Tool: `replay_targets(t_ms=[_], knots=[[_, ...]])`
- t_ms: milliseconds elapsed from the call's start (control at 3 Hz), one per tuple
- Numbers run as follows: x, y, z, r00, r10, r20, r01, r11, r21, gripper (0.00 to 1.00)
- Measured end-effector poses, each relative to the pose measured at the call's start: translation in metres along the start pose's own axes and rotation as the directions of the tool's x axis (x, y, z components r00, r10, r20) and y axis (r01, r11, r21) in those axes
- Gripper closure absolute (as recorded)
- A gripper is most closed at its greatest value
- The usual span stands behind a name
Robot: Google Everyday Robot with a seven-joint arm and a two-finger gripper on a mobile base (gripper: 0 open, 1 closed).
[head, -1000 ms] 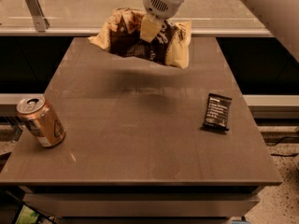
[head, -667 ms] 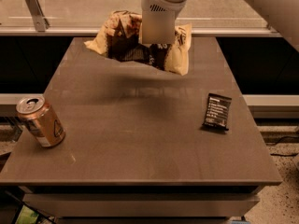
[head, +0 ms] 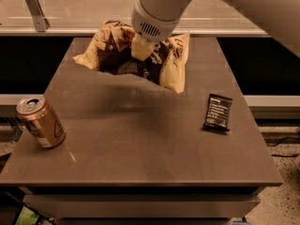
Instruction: Move brown chip bag near orange can
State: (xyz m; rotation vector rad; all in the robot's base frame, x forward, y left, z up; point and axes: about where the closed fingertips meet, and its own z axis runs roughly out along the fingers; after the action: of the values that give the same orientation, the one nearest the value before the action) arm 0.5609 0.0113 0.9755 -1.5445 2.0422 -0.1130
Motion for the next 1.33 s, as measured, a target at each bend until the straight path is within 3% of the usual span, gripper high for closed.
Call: replay_targets(t_ms=[667,1333], knots=[[0.003,0.044,0.005,0.998,0.06,0.001,-0.06,0.9981,0.015,1.0],[0.01,0.079,0.01,0.989,0.15,0.014,-0.15,0.9883,0.027,1.0]])
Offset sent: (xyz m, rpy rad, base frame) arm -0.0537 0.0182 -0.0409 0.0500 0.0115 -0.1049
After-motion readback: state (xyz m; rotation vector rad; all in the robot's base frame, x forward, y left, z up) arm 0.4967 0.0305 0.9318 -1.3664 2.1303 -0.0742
